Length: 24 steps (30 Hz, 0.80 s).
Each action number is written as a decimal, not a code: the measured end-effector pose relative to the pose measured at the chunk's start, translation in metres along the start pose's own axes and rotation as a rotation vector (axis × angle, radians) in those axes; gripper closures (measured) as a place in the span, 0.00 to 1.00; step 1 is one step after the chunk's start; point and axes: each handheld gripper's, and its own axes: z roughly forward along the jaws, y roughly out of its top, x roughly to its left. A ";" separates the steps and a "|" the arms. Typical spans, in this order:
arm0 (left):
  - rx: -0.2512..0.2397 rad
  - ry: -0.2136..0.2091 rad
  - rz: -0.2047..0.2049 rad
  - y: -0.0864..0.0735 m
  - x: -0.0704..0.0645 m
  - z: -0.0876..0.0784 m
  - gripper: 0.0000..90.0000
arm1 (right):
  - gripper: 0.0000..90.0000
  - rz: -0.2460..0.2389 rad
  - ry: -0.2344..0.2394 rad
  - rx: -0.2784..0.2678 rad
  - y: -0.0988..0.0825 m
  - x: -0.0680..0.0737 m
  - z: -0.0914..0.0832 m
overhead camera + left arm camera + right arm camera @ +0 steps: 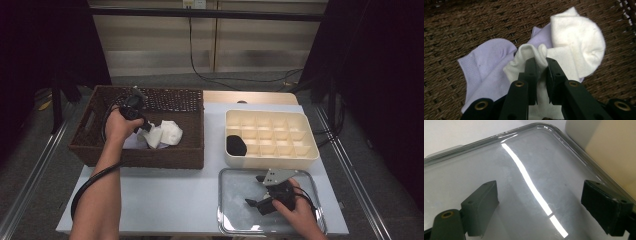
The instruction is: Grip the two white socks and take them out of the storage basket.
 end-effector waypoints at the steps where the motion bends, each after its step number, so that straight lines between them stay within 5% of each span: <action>1: -0.008 -0.005 -0.003 0.001 -0.002 -0.005 0.90 | 0.15 0.000 0.000 -0.001 0.000 0.000 0.000; 6: -0.028 -0.029 -0.044 0.001 -0.006 -0.020 0.91 | 0.15 -0.004 -0.001 -0.002 0.000 0.000 0.000; 24: -0.046 -0.079 -0.022 -0.001 -0.017 -0.066 0.92 | 0.15 -0.010 -0.011 -0.007 0.000 0.000 0.000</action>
